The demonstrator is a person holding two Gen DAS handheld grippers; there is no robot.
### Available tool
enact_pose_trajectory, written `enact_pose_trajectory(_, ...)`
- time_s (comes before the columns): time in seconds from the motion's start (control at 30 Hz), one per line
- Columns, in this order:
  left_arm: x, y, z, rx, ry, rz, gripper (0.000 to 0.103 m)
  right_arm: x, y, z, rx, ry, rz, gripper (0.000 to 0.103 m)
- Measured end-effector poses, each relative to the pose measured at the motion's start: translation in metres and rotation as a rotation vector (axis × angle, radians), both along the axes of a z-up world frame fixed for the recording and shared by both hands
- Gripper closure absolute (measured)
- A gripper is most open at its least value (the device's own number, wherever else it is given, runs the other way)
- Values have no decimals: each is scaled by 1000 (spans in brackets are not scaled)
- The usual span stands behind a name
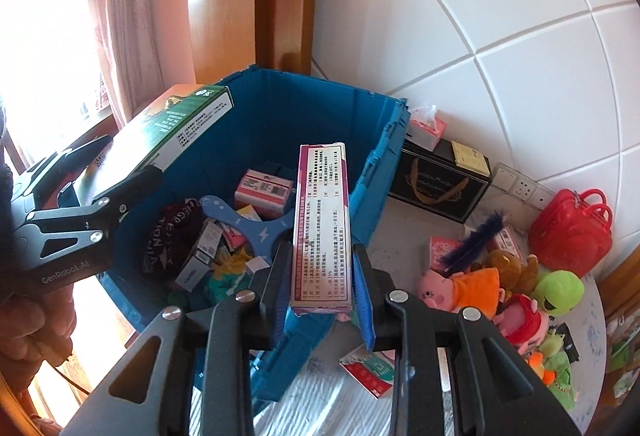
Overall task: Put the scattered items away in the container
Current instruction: 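Carry the ibuprofen box in the left tool while the right tool carries the white box to the blue crate, then open both tools to drop the two boxes into the blue crate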
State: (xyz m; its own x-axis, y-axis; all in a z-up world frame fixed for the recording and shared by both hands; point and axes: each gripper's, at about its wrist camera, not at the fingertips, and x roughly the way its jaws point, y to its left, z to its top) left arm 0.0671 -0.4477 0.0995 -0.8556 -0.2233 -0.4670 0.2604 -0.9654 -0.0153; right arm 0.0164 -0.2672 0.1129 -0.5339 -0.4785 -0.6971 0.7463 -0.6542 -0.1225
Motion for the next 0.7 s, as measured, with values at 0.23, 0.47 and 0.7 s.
enact_pose_trajectory(0.23,-4,-34,1,-2,0,59,15,-4,-49,-1,3,-8,56,75)
enact_pose_trajectory(0.47,-16,-50,5,-8,10,120,0,-20,-87,-3,18,-31,99,66)
enact_pose_trajectory(0.7,-14,-46,-10,-1,-18,127,0,-15,-74,-13,33,-27,90,42)
